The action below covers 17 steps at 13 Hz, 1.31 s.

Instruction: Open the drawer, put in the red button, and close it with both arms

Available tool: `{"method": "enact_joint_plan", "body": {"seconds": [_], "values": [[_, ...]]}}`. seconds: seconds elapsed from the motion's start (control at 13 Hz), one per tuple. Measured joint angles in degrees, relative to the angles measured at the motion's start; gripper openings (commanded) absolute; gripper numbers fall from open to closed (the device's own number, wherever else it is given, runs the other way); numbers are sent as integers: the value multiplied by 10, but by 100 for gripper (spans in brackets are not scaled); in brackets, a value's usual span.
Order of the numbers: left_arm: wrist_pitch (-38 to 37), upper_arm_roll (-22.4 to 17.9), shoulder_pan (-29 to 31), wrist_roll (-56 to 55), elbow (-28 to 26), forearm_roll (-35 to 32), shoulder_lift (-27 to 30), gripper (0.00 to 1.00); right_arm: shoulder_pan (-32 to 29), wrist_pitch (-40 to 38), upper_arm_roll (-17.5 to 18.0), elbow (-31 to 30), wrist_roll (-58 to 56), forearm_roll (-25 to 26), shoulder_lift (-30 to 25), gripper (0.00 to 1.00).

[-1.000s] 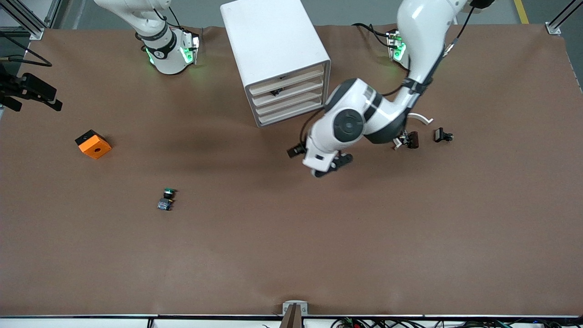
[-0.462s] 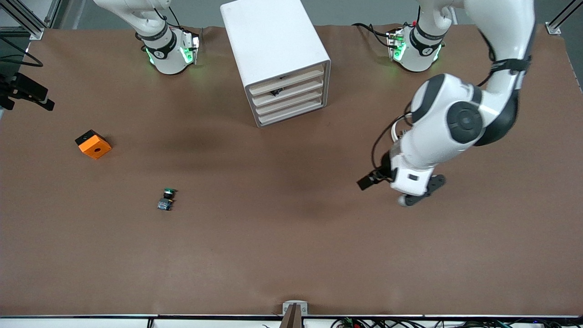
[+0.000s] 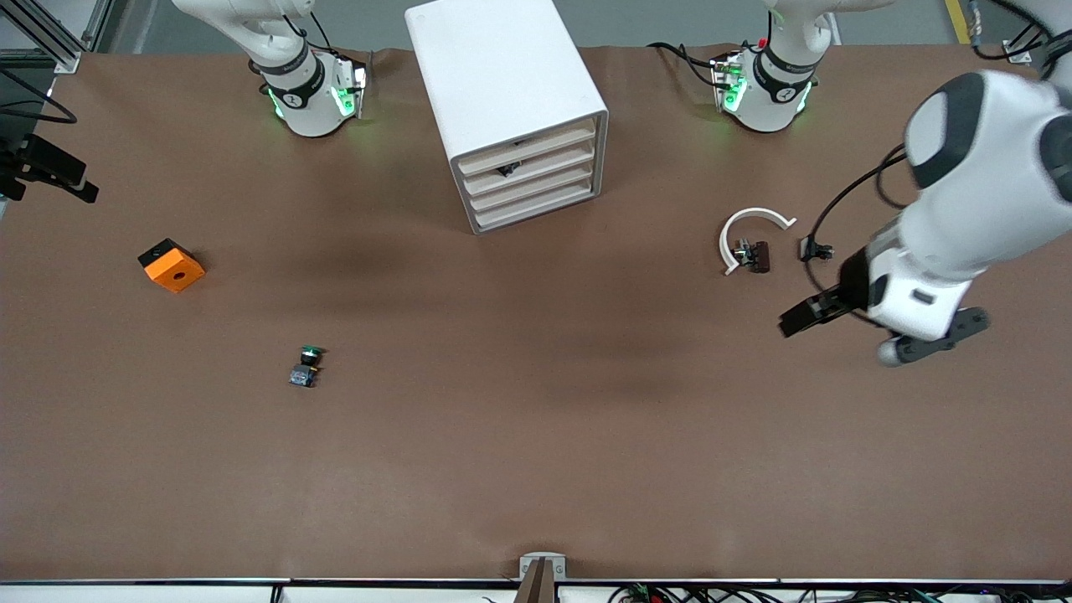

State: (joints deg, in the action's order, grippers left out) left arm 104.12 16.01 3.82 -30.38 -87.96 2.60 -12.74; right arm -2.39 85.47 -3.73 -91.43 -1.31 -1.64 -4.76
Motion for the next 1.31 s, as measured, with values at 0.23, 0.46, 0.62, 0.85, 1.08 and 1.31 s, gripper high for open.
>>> {"method": "enact_joint_plan", "body": {"seconds": [0.23, 0.46, 0.62, 0.85, 1.08, 1.31], "values": [[-56, -30, 11, 119, -2, 0, 48, 100, 2, -1, 0, 0, 10, 0, 0, 100], [-84, -61, 10, 203, -35, 0, 108, 100, 2, -2, 0, 0, 11, 0, -1, 100], [-104, -74, 8, 217, -61, 0, 150, 100, 2, -2, 0, 0, 11, 0, -1, 100], [-136, -75, 6, 218, -74, 0, 186, 100, 2, -2, 0, 0, 11, 0, -1, 100], [-141, -75, 5, 218, -78, 0, 194, 100, 3, -2, 0, 0, 11, 0, -1, 100], [-155, -74, 5, 218, -80, -7, 194, 100, 3, -2, 0, 0, 11, 0, -1, 100]]}}
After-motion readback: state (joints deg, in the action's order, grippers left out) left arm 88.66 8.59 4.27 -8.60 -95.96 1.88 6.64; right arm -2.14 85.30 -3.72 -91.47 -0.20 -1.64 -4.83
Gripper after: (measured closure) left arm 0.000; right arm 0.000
